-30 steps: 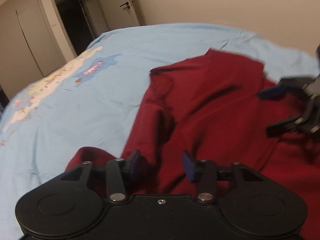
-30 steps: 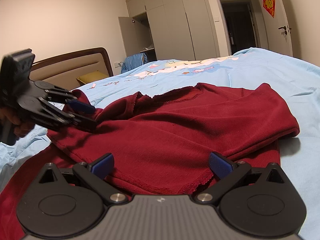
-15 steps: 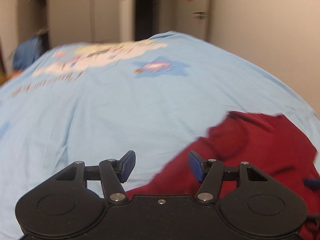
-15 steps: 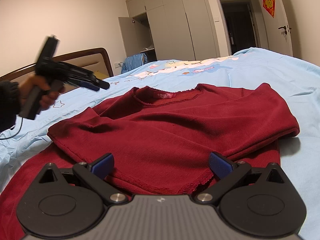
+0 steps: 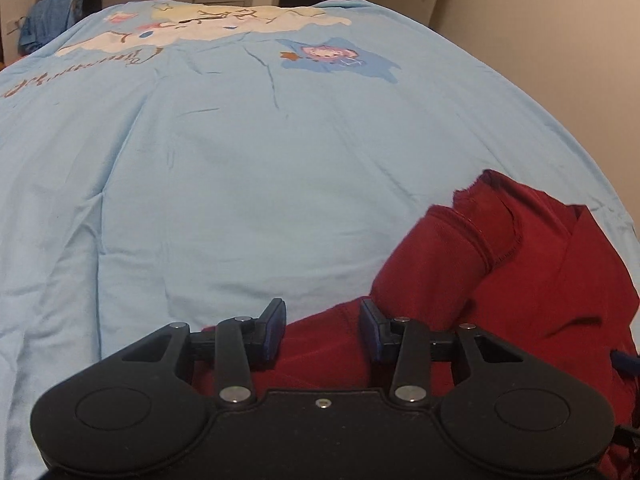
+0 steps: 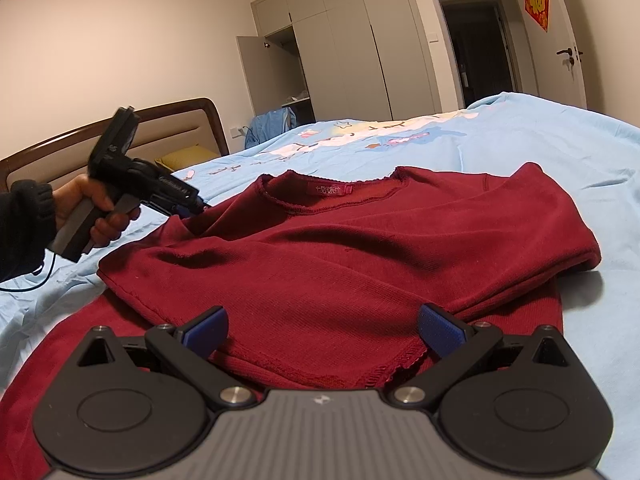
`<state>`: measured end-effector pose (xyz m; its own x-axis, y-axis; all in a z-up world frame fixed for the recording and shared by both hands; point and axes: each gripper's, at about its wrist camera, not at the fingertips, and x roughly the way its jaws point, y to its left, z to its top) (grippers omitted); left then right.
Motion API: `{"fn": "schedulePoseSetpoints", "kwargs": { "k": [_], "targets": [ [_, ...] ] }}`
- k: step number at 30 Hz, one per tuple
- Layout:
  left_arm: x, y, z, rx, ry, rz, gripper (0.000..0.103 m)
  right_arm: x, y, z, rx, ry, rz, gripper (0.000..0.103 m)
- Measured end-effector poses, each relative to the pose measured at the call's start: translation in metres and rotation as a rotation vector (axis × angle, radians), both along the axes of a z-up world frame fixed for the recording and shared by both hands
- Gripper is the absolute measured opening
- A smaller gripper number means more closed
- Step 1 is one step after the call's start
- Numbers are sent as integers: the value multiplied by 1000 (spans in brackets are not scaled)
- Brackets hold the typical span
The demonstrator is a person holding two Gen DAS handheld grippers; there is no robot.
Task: Fold small clothes
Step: 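Fold the sweater side inward with the left gripper and release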
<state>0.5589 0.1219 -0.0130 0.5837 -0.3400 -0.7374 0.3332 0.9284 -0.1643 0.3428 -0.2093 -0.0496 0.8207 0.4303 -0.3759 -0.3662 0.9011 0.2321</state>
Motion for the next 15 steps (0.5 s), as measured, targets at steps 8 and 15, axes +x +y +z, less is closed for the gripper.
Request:
{"fn": "schedulePoseSetpoints", "kwargs": {
  "k": [8,15],
  "targets": [
    [-33,-37,1,182,-73,-193,39,0,0,0,0,0,0,103],
    [-34,-51,-3,274,-70,-219,36,0,0,0,1,0,0,103]
  ]
}}
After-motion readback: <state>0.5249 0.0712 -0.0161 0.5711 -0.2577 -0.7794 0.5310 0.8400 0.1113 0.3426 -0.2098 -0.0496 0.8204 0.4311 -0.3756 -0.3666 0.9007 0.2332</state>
